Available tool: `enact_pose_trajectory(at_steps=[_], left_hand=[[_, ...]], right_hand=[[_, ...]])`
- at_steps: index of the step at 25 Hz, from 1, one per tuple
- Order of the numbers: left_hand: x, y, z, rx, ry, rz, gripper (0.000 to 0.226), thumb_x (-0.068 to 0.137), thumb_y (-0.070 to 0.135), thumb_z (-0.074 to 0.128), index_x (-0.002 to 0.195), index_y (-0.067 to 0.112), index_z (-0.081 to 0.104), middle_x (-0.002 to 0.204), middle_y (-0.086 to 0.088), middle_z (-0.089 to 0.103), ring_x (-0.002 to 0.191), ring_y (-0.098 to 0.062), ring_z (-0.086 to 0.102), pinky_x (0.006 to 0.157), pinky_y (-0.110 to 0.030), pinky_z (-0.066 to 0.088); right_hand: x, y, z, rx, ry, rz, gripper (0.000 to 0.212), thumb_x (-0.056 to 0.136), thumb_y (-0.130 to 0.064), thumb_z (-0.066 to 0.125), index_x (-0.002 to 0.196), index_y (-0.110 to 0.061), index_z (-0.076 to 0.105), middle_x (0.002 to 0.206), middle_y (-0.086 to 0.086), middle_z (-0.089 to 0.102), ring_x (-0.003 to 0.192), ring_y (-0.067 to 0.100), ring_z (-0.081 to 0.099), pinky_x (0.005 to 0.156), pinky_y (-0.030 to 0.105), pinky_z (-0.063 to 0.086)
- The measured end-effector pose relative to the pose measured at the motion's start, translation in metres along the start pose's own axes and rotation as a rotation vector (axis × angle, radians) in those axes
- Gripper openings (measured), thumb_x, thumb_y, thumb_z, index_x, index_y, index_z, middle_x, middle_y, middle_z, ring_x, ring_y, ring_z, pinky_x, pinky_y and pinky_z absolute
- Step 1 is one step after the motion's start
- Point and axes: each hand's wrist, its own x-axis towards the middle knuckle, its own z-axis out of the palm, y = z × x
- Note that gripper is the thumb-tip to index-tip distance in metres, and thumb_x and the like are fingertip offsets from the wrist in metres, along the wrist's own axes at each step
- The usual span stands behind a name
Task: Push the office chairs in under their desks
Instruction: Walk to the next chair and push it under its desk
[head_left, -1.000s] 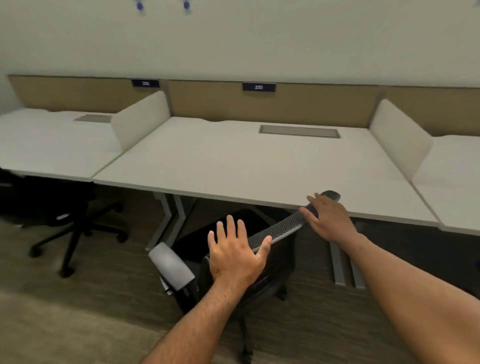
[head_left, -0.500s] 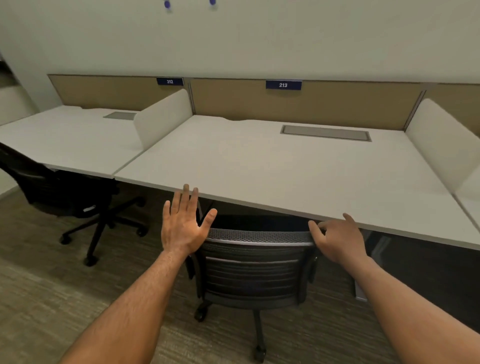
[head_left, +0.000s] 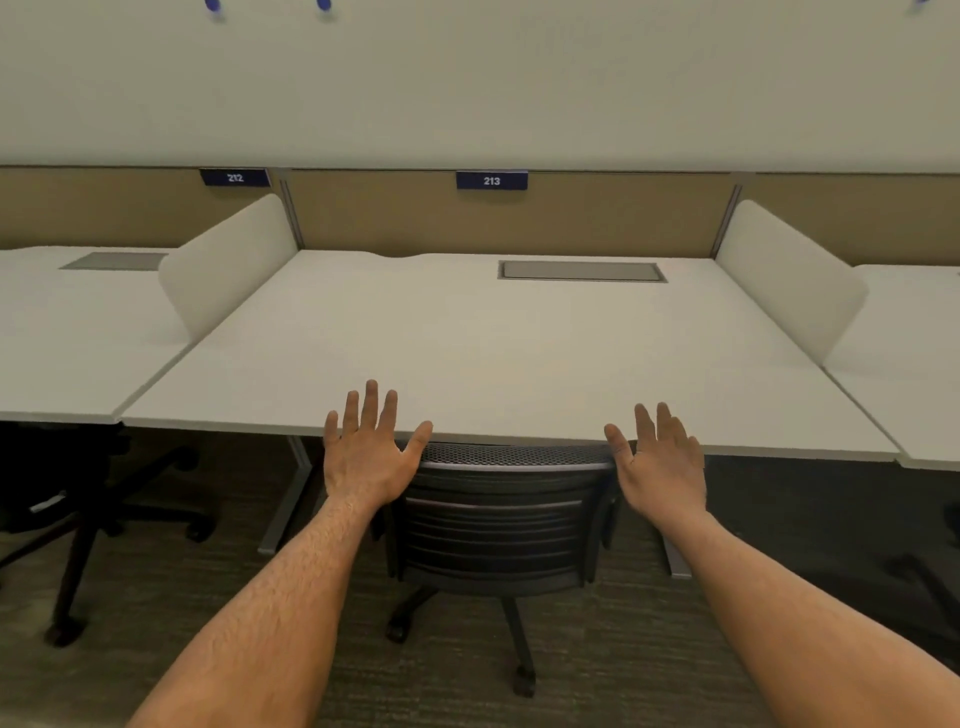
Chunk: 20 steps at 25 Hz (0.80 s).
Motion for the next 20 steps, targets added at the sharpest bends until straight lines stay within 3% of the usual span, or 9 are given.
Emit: enact_pose_trajectory(at_steps=[9,16,20], left_hand=[[0.042,-0.003,0.007,-0.087,-0.012,0.026,0.096,0.077,0.082,-0.016,0.157,0.028,-0.008,0.161,0.001,-0.026,0.149,-0.024,-0.019,0.118,-0.049,-0.011],[0.049,0.003,0.012,-0.041,-0.051,0.033,0.097,0.078,0.082,-0.014,0.157,0.026,-0.007,0.163,-0.003,-0.021,0.15,-0.027,-0.015,0.118,-0.052,-0.008],[0.043,0.008,0.003,-0.045,-0.07,0.023,0.097,0.08,0.079,-0.012,0.158,0.022,-0.005,0.163,-0.004,-0.019,0.151,-0.027,-0.014,0.12,-0.05,-0.006]], right_hand=[[0.032,-0.017,-0.003,0.022,-0.085,0.131,0.097,0.082,-0.082,0.005,0.159,-0.023,0.003,0.167,0.011,-0.002,0.152,0.031,0.003,0.122,0.049,0.005],[0.041,-0.012,-0.008,-0.029,-0.138,0.133,0.092,0.087,-0.08,0.011,0.159,-0.024,-0.001,0.167,0.01,-0.003,0.153,0.031,0.001,0.122,0.05,0.002],[0.027,-0.011,-0.008,0.05,-0.062,0.19,0.1,0.085,-0.083,0.012,0.159,-0.017,0.001,0.166,0.012,0.007,0.152,0.03,0.009,0.122,0.05,0.008]])
